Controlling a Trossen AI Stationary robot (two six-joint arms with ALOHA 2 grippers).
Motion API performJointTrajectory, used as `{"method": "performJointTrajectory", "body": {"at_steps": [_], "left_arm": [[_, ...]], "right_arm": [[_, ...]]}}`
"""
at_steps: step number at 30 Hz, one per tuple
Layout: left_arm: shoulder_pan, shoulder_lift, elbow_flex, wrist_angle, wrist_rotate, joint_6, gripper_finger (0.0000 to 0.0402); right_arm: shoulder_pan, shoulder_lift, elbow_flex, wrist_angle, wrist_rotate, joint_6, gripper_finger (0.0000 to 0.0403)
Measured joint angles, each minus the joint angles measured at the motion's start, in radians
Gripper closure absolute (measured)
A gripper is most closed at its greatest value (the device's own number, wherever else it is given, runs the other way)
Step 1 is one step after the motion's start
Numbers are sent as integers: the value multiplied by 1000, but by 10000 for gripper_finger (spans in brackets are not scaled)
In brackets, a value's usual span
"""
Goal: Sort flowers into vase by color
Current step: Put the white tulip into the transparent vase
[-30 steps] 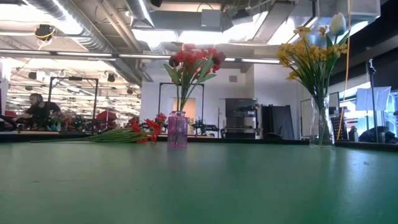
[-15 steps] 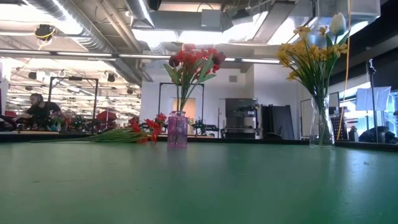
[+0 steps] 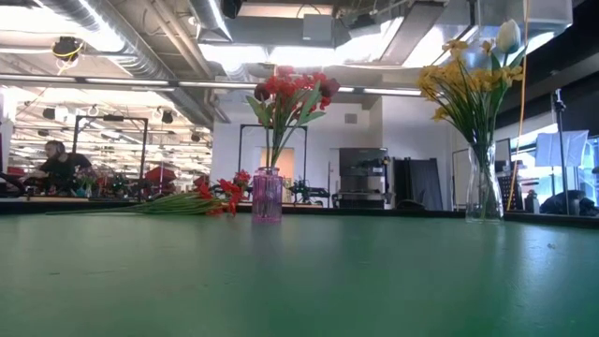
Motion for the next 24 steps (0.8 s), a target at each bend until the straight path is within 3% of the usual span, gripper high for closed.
{"method": "performJointTrajectory", "body": {"at_steps": [7, 16, 24], "left_arm": [[12, 0, 0, 0, 0, -22, 269], [26, 29, 0, 1, 0, -45, 269], [26, 37, 0, -6, 1, -45, 269]], "right_arm": [[0, -12, -71, -69, -2, 88, 402], [0, -23, -259, -62, 21, 128, 402], [1, -170, -398, 114, 45, 37, 402]]}}
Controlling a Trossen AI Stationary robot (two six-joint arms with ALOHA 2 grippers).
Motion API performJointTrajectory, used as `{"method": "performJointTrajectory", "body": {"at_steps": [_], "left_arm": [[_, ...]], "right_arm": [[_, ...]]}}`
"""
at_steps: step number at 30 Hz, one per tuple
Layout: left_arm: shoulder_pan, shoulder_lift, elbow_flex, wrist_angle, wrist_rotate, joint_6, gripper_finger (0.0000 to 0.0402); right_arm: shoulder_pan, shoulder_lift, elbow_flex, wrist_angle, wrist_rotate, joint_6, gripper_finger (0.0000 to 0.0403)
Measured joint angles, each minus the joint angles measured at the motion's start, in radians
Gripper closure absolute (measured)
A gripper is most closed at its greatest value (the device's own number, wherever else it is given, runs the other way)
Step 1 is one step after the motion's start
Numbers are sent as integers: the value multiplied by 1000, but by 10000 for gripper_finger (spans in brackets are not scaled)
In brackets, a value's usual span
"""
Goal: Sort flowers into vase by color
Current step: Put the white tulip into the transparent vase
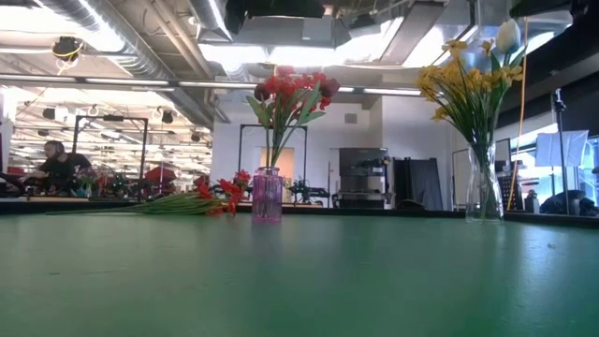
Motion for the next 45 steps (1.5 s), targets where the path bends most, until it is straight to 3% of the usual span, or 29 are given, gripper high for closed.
{"method": "performJointTrajectory", "body": {"at_steps": [7, 15, 31, 39, 45], "left_arm": [[4, 0, 0, -1, 0, 0, 269], [11, 0, 0, -1, 0, -5, 269], [11, 0, 0, -1, 0, -5, 269], [12, 0, 0, -2, 0, -5, 269], [12, 0, 0, -5, 0, -5, 269]], "right_arm": [[0, -139, -125, 61, -9, -39, 402], [0, -215, -258, 80, -9, -14, 402], [-1, -222, -277, 104, -29, 36, 402], [-1, -219, -384, 124, -45, 87, 402], [-1, -220, -385, 157, -24, 70, 402]]}}
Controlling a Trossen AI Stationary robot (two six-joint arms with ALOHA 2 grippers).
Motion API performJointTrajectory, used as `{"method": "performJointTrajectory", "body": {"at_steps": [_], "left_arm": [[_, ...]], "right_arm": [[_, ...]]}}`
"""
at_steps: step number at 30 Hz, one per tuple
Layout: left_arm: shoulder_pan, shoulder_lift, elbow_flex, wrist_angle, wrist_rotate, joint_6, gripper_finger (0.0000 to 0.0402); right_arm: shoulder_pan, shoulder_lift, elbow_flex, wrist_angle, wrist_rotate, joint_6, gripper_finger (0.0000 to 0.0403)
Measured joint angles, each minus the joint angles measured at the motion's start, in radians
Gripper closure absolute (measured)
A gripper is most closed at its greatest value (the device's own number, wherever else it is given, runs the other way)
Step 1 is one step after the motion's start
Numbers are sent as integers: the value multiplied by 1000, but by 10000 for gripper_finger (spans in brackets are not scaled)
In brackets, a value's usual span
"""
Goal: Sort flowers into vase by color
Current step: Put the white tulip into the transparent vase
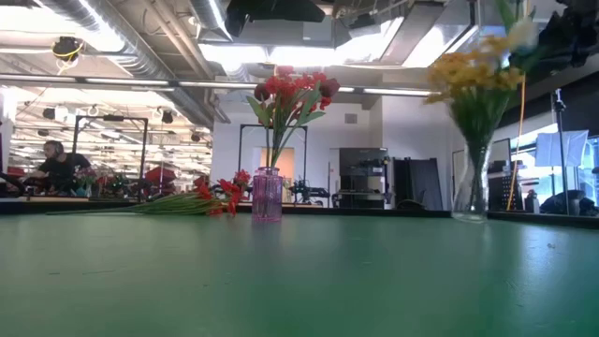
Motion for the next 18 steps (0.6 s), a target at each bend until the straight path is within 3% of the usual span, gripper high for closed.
{"method": "performJointTrajectory", "body": {"at_steps": [18], "left_arm": [[12, 0, 0, -3, 0, 0, 269]], "right_arm": [[0, 0, 0, 67, 84, 12, 402]]}}
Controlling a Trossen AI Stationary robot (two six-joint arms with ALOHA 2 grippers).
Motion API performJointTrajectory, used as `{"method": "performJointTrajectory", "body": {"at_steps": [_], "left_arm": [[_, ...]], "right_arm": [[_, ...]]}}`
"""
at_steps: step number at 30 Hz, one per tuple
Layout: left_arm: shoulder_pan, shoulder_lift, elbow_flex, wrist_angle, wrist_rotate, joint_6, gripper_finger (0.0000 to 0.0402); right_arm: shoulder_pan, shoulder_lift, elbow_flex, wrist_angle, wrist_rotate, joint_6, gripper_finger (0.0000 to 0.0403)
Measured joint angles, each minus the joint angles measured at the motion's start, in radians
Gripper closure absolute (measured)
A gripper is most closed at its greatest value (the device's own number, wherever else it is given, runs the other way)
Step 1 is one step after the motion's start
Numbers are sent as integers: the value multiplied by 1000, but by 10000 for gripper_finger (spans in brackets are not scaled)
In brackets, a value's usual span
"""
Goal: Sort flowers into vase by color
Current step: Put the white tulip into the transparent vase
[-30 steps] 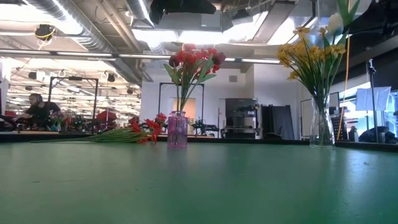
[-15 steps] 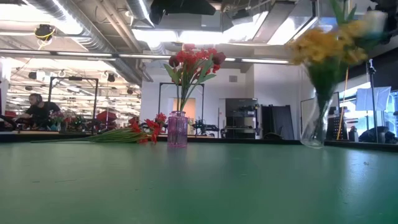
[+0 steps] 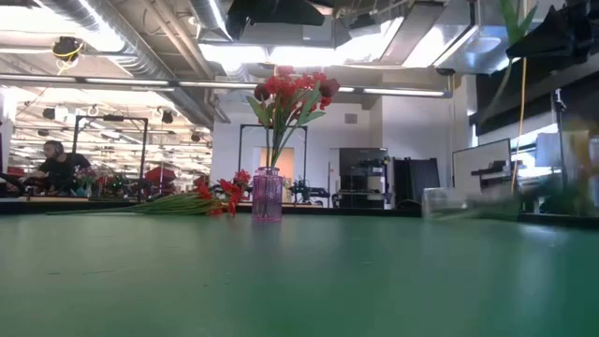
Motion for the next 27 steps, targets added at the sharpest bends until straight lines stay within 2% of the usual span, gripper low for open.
{"method": "performJointTrajectory", "body": {"at_steps": [8, 12, 16, 21, 27], "left_arm": [[0, 0, 0, 0, 0, 0, 269], [12, 0, 0, 31, 11, 1, 269], [64, 0, 0, 75, 138, 38, 269], [147, 0, 0, 113, 200, 115, 269], [223, 0, 0, 123, 313, 114, 269]], "right_arm": [[0, 0, 0, 6, -31, -3, 402], [0, 0, 0, 67, -39, -17, 402], [0, 0, 0, 207, -108, -86, 402], [0, 0, 0, 405, -239, -185, 402], [0, 42, -27, 401, -355, -119, 402]]}}
